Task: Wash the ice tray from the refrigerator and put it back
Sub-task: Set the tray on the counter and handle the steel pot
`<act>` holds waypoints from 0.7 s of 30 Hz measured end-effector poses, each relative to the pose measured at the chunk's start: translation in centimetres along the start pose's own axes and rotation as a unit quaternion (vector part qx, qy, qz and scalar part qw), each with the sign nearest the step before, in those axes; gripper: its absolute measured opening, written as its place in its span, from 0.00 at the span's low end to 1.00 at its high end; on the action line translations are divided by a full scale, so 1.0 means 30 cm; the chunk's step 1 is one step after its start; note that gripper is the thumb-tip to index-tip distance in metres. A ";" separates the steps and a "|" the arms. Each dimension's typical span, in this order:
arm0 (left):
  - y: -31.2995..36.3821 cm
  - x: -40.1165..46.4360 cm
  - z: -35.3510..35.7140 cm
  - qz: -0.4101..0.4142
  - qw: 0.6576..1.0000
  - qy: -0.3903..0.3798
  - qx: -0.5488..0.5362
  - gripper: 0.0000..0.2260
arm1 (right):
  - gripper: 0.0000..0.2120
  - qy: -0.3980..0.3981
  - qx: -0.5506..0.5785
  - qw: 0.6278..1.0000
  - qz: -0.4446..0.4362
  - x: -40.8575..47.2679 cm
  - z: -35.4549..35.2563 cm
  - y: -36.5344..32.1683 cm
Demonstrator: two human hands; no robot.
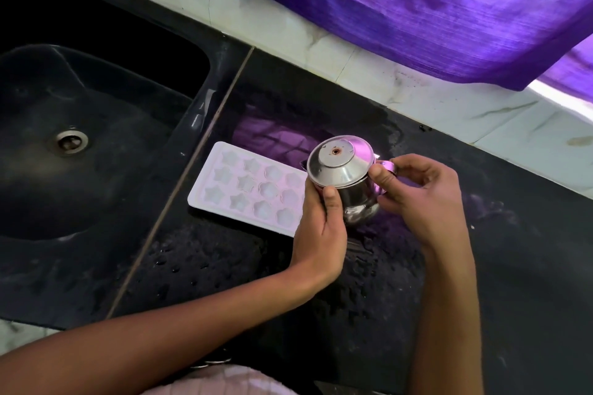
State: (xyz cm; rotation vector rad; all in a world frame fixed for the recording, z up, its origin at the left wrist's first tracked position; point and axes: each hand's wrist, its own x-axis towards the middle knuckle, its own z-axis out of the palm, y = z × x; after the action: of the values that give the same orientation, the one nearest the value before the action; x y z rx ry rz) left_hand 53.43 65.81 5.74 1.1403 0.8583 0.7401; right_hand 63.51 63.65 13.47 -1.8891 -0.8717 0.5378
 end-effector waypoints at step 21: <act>-0.015 0.087 -0.014 -0.104 0.995 0.003 0.001 0.33 | 0.05 0.003 -0.115 0.993 -0.036 0.123 0.069 0.037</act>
State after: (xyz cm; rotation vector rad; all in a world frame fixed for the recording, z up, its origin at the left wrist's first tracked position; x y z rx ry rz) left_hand 54.37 68.11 4.71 1.0326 0.9672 0.5720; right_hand 64.89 67.33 11.55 -2.0569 -1.0288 0.4004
